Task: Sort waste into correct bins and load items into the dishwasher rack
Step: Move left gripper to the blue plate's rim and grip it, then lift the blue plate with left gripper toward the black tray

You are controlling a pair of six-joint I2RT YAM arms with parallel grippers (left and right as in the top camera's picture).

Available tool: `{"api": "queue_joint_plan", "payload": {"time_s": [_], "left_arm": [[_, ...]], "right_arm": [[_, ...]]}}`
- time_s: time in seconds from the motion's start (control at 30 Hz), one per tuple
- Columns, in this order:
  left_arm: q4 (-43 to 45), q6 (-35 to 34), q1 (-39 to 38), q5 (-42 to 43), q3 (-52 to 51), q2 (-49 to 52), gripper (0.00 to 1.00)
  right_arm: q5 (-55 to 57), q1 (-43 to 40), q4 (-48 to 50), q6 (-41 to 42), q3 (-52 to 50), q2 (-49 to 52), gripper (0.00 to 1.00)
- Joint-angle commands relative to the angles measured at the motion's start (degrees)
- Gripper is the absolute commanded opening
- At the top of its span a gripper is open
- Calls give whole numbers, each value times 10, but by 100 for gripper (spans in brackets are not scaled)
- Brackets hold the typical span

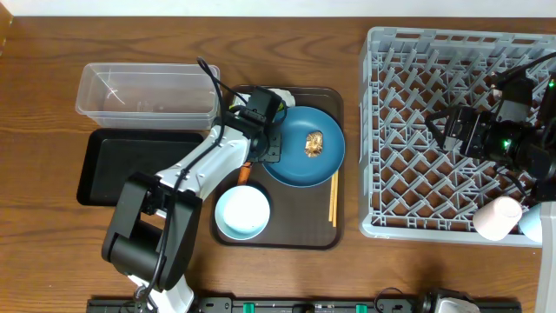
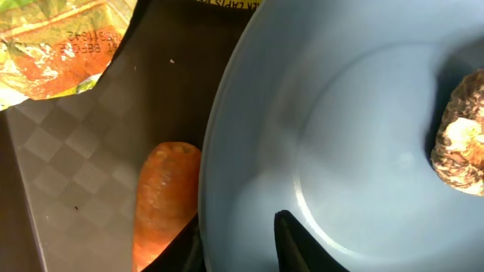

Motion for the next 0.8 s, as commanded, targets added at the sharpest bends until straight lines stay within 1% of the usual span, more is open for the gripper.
{"api": "queue_joint_plan", "payload": {"time_s": [0.0, 0.23, 0.53, 0.63, 0.7, 0.77], "left_arm": [[5, 1, 1, 15, 3, 0, 33], [20, 1, 1, 15, 3, 7, 33], [17, 1, 1, 15, 3, 27, 32], [10, 2, 2, 15, 3, 27, 33], [10, 1, 4, 15, 3, 27, 37], [10, 1, 6, 15, 3, 27, 38]], "right_arm": [[2, 4, 0, 5, 1, 4, 90], [2, 4, 0, 5, 1, 4, 90], [4, 4, 0, 5, 1, 4, 90], [4, 4, -2, 5, 1, 4, 90], [4, 4, -2, 5, 1, 4, 90], [4, 4, -2, 5, 1, 4, 90]]}}
